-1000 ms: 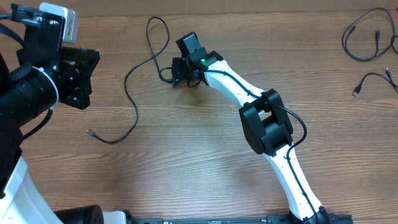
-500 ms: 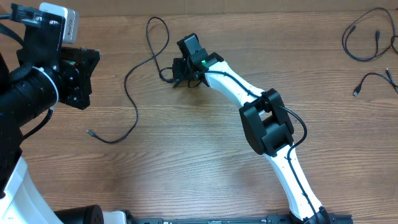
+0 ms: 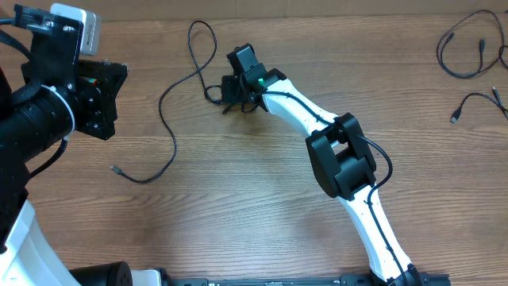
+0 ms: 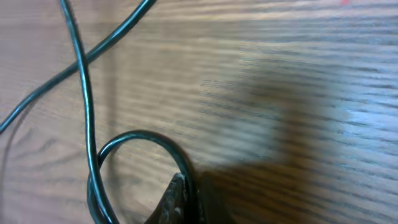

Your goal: Untangle cables

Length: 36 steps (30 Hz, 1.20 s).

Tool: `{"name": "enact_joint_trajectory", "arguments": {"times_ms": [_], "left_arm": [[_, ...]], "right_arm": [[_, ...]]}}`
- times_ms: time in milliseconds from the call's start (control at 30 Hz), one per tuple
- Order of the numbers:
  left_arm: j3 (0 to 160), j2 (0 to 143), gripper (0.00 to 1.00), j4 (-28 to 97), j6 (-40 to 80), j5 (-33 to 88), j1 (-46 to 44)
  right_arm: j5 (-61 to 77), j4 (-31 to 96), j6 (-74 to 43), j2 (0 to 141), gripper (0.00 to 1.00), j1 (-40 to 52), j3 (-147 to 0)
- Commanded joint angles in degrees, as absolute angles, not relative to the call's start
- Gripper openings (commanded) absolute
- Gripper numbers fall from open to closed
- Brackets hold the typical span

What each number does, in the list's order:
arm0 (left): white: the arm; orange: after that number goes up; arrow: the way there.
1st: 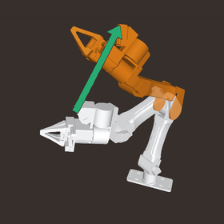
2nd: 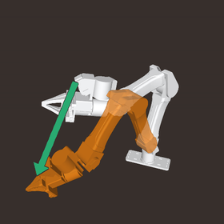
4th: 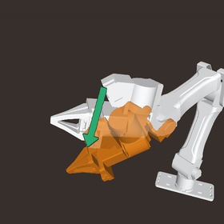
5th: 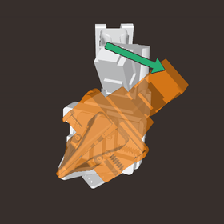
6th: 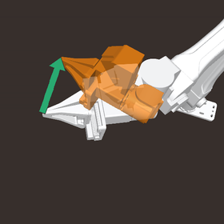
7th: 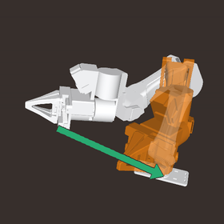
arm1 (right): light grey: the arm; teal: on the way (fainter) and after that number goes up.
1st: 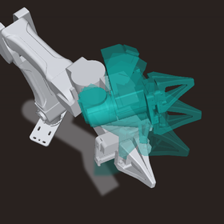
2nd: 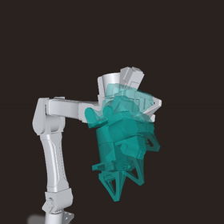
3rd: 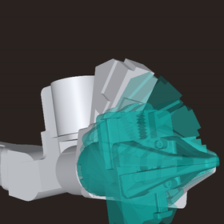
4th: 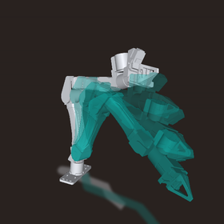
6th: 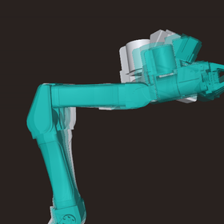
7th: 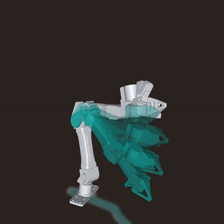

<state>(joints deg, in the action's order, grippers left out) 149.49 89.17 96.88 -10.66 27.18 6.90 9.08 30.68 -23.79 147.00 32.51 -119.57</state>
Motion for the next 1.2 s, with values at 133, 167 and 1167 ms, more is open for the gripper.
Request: {"name": "enact_joint_trajectory", "arguments": {"times_ms": [133,167,1167], "left_arm": [[149.23,90.35,0.04,96.79,-10.66,26.83,7.05],[149.23,90.65,0.04,96.79,-10.72,26.83,7.05],[149.23,102.48,0.04,96.77,-32.42,51.37,3.9]], "right_arm": [[22.13,37.71,-15.9,149.56,0.04,32.58,-119.11],[22.11,38.59,-14.76,148.55,0.04,32.45,-119.87],[14.17,57.89,2.04,106.52,0.04,23.05,-122.78]]}}
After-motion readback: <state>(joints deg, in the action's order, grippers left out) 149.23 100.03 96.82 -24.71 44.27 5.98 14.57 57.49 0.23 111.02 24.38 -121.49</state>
